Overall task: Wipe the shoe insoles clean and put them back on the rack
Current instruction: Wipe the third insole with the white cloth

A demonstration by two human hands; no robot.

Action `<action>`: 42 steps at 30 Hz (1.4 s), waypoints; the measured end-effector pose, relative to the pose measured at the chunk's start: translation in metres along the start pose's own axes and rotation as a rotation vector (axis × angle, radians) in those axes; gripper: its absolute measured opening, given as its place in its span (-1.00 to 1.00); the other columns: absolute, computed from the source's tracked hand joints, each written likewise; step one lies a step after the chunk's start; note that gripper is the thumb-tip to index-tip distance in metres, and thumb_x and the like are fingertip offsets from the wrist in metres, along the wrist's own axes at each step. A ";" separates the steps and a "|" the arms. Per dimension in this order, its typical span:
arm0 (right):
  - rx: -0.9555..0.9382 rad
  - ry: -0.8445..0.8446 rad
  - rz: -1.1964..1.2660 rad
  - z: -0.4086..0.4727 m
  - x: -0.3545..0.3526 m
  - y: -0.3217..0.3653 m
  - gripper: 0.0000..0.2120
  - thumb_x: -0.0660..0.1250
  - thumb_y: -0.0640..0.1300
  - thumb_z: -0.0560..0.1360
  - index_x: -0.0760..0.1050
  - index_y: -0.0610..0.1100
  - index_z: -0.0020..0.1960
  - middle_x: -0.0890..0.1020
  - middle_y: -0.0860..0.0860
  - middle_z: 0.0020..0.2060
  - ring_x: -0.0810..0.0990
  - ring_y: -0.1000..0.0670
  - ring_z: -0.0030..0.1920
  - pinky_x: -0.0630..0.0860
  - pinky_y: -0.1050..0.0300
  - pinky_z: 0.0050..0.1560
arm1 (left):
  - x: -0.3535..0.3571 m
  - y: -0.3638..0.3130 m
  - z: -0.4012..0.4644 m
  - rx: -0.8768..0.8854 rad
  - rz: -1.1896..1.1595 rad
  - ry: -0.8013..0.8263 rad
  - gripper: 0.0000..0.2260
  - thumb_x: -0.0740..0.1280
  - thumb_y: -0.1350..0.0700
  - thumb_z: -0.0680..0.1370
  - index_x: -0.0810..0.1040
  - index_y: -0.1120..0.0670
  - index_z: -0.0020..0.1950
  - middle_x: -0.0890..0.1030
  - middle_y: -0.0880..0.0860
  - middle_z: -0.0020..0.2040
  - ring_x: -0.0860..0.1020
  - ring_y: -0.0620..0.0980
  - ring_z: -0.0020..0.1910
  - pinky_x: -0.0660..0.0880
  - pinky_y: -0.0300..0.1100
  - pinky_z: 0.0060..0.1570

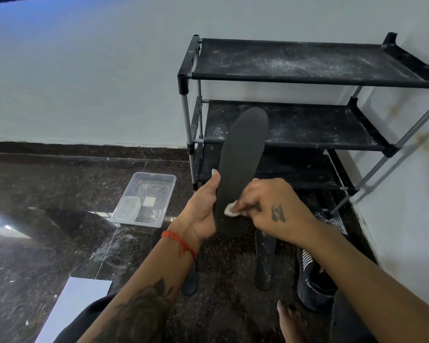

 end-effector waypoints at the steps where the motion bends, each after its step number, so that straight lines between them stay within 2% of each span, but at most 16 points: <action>1: 0.001 -0.103 -0.066 -0.001 -0.002 -0.002 -0.79 0.43 -0.34 0.30 0.69 -0.07 -0.19 0.66 0.04 -0.26 0.61 0.03 -0.22 0.54 0.16 -0.17 | 0.002 -0.001 -0.001 0.005 -0.005 0.002 -0.33 -0.07 -0.15 0.65 0.71 0.24 -0.15 0.69 0.20 -0.10 0.68 0.07 -0.18 0.63 -0.07 -0.24; 4: 0.063 -0.290 -0.016 -0.001 -0.001 0.000 -0.80 0.42 -0.33 0.32 0.67 -0.10 -0.13 0.65 0.01 -0.24 0.58 0.07 -0.24 0.48 0.29 -0.19 | 0.002 -0.001 -0.001 0.003 -0.029 0.023 -0.34 -0.05 -0.15 0.64 0.70 0.26 -0.14 0.68 0.23 -0.12 0.68 0.10 -0.21 0.62 -0.05 -0.30; 9: 0.202 -0.119 0.303 -0.003 0.016 0.013 -0.78 0.50 -0.25 0.31 0.66 -0.08 -0.05 0.65 0.05 -0.17 0.58 0.14 -0.17 0.50 0.28 -0.08 | -0.003 -0.001 0.000 -0.049 -0.013 -0.005 -0.35 0.00 -0.19 0.62 0.66 0.30 -0.01 0.65 0.24 0.02 0.67 0.12 -0.08 0.60 0.00 -0.09; 12: 0.105 0.003 0.457 -0.002 0.011 0.019 -0.82 0.51 -0.31 0.29 0.68 -0.13 -0.14 0.66 0.05 -0.20 0.60 0.15 -0.17 0.49 0.37 -0.11 | -0.006 -0.003 0.000 -0.011 -0.007 -0.011 -0.41 -0.01 -0.17 0.63 0.57 0.28 0.16 0.63 0.24 0.09 0.65 0.11 -0.01 0.57 -0.02 0.02; 15: 0.010 0.165 0.367 -0.003 0.001 0.013 -0.81 0.48 -0.37 0.29 0.69 -0.12 -0.18 0.68 0.04 -0.22 0.62 0.14 -0.19 0.52 0.36 -0.11 | -0.008 -0.004 0.001 -0.013 0.033 -0.027 -0.41 -0.03 -0.19 0.63 0.48 0.26 0.28 0.58 0.22 0.16 0.62 0.08 0.05 0.53 -0.04 0.10; 17: -0.032 0.091 0.143 -0.003 -0.005 0.003 -0.76 0.40 -0.38 0.29 0.69 -0.07 -0.20 0.68 0.06 -0.23 0.62 0.13 -0.20 0.57 0.23 -0.10 | -0.008 -0.004 0.002 -0.009 0.033 -0.018 -0.38 -0.05 -0.19 0.63 0.57 0.28 0.16 0.62 0.22 0.10 0.65 0.09 -0.02 0.57 -0.01 0.02; 19: -0.006 -0.132 0.012 -0.002 -0.008 -0.004 -0.76 0.36 -0.35 0.31 0.68 -0.06 -0.19 0.67 0.05 -0.23 0.61 0.08 -0.20 0.59 0.12 -0.15 | -0.006 -0.004 0.002 0.004 0.036 0.011 -0.37 -0.05 -0.18 0.63 0.66 0.25 0.03 0.65 0.22 0.02 0.66 0.12 -0.09 0.58 0.08 -0.07; 21: 0.075 -0.284 0.048 -0.003 -0.005 -0.003 -0.80 0.41 -0.33 0.34 0.67 -0.08 -0.13 0.65 0.04 -0.21 0.59 0.09 -0.21 0.57 0.17 -0.17 | -0.004 -0.002 0.001 -0.004 0.023 0.032 -0.40 -0.04 -0.18 0.63 0.63 0.22 0.07 0.66 0.23 -0.02 0.67 0.14 -0.13 0.59 0.12 -0.16; 22: 0.109 -0.291 0.071 -0.002 -0.001 0.000 -0.81 0.44 -0.31 0.34 0.67 -0.08 -0.11 0.65 0.04 -0.20 0.59 0.10 -0.21 0.55 0.21 -0.17 | -0.004 -0.001 0.001 -0.009 0.026 0.030 -0.43 -0.04 -0.18 0.63 0.59 0.22 0.11 0.66 0.22 -0.03 0.67 0.13 -0.13 0.60 0.09 -0.16; 27: 0.137 -0.116 0.306 -0.003 0.015 0.013 -0.80 0.51 -0.26 0.28 0.66 -0.08 -0.12 0.62 0.11 -0.22 0.57 0.16 -0.21 0.52 0.24 -0.12 | -0.009 -0.003 0.004 -0.003 -0.010 -0.018 -0.42 0.01 -0.16 0.63 0.62 0.28 0.08 0.65 0.23 0.02 0.67 0.10 -0.09 0.60 -0.03 -0.07; 30: 0.064 0.062 0.513 -0.003 0.008 0.019 -0.83 0.50 -0.34 0.28 0.68 -0.14 -0.17 0.67 0.04 -0.21 0.63 0.11 -0.19 0.57 0.20 -0.10 | -0.010 -0.006 0.003 -0.005 -0.001 -0.017 -0.44 0.00 -0.18 0.63 0.52 0.26 0.22 0.61 0.23 0.10 0.64 0.10 0.00 0.55 -0.01 0.06; 33: 0.007 0.196 0.417 -0.004 -0.002 0.013 -0.76 0.45 -0.42 0.28 0.69 -0.11 -0.20 0.68 0.06 -0.23 0.63 0.16 -0.20 0.53 0.36 -0.14 | -0.010 -0.005 0.004 -0.010 0.003 -0.020 -0.41 -0.01 -0.19 0.63 0.57 0.27 0.17 0.61 0.22 0.11 0.63 0.10 0.01 0.54 0.00 0.07; 34: -0.012 0.187 0.313 -0.004 -0.004 0.009 -0.73 0.43 -0.43 0.27 0.69 -0.08 -0.21 0.68 0.08 -0.24 0.62 0.18 -0.20 0.51 0.39 -0.13 | -0.010 -0.005 0.004 -0.004 -0.001 -0.016 -0.39 -0.02 -0.18 0.63 0.60 0.28 0.13 0.61 0.23 0.10 0.64 0.10 -0.01 0.55 0.00 0.04; 36: -0.017 0.080 0.154 -0.003 -0.008 -0.001 -0.72 0.40 -0.42 0.27 0.69 -0.06 -0.21 0.68 0.09 -0.23 0.62 0.16 -0.19 0.57 0.27 -0.11 | -0.007 -0.003 0.004 0.007 -0.005 0.011 -0.37 -0.03 -0.17 0.64 0.65 0.28 0.05 0.64 0.23 0.05 0.66 0.12 -0.06 0.60 0.03 -0.05; 39: 0.076 -0.219 0.209 -0.002 -0.009 -0.007 -0.79 0.39 -0.35 0.34 0.68 -0.08 -0.15 0.66 0.05 -0.20 0.61 0.11 -0.18 0.60 0.14 -0.19 | -0.003 -0.002 0.003 0.000 0.007 0.074 -0.37 -0.05 -0.18 0.63 0.68 0.22 0.01 0.65 0.23 0.02 0.66 0.16 -0.09 0.57 0.18 -0.12; 42: 0.154 -0.234 0.219 0.001 0.001 0.001 -0.81 0.46 -0.27 0.34 0.67 -0.06 -0.08 0.61 0.11 -0.21 0.57 0.16 -0.21 0.53 0.23 -0.20 | -0.004 0.001 0.005 -0.028 -0.002 0.049 -0.40 0.00 -0.18 0.62 0.62 0.27 0.08 0.64 0.27 0.00 0.66 0.16 -0.11 0.58 0.10 -0.10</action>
Point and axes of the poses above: each hand's wrist, its own z-axis towards the middle knuckle, its own x-axis out of the palm, y = z × x, the point moved 2 cm from there along z, towards the middle knuckle
